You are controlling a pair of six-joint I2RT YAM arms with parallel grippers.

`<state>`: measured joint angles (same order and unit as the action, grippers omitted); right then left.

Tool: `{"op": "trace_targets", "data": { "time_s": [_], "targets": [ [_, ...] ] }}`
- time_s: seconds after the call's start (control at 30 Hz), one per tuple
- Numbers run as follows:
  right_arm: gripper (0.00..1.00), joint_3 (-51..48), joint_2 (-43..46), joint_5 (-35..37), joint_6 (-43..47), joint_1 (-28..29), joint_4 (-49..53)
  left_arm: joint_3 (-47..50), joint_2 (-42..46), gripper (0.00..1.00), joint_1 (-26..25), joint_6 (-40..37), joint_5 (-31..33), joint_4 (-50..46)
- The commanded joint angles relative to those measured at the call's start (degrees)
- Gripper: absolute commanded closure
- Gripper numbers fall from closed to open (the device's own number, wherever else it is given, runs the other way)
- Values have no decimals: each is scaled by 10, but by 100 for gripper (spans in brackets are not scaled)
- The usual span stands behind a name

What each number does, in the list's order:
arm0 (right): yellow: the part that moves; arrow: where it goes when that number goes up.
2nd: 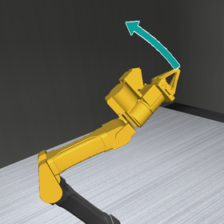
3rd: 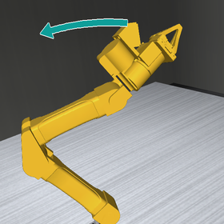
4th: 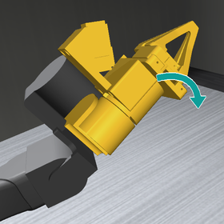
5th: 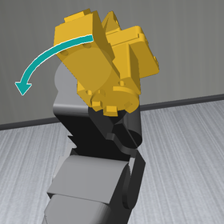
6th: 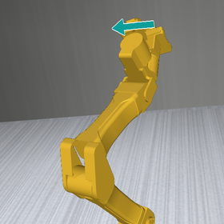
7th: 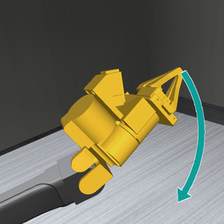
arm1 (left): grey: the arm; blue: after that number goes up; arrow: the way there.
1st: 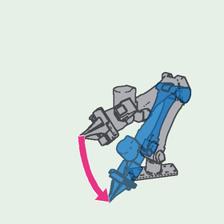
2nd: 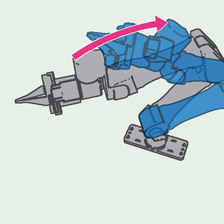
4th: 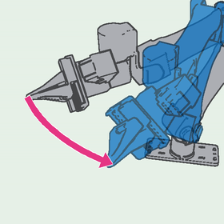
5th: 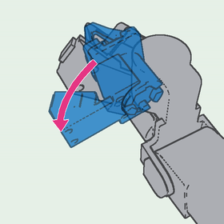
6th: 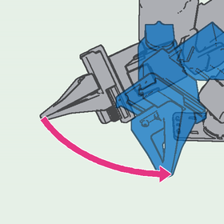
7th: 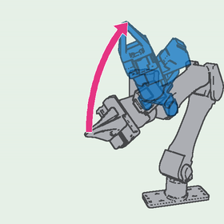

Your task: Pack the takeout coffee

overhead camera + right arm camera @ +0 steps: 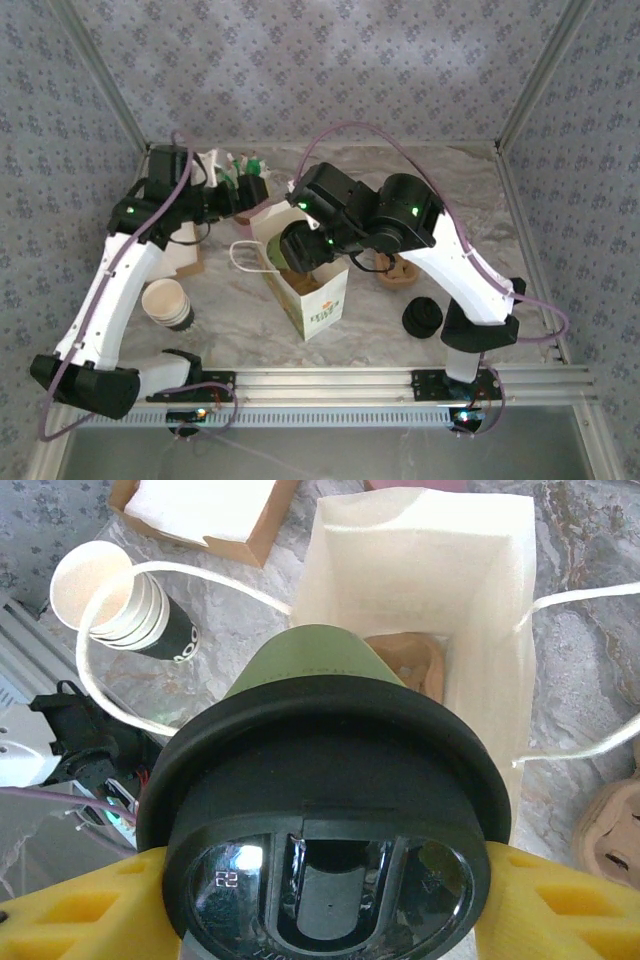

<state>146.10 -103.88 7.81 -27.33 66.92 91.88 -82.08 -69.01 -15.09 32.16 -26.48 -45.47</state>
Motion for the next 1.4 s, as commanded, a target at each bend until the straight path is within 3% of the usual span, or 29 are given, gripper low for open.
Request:
{"op": "trace_targets", "data": {
  "time_s": [0.0,0.4,0.6,0.83,1.37],
  "targets": [
    [33,-6,-4,13,8,0,111,-39,-10,0,25,-34,-21,-35],
    [32,-29,20,27,-7,-5,111,23,-27,3,34,-39,3,-9],
    [33,-71,14,28,-5,-10,111,45,-33,20,36,-52,38,-11],
    [33,-99,6,24,-4,-10,111,52,-42,30,38,-61,49,-11],
    [33,-158,-20,-4,10,-13,112,79,-43,33,38,-80,50,-3]
  ]
}}
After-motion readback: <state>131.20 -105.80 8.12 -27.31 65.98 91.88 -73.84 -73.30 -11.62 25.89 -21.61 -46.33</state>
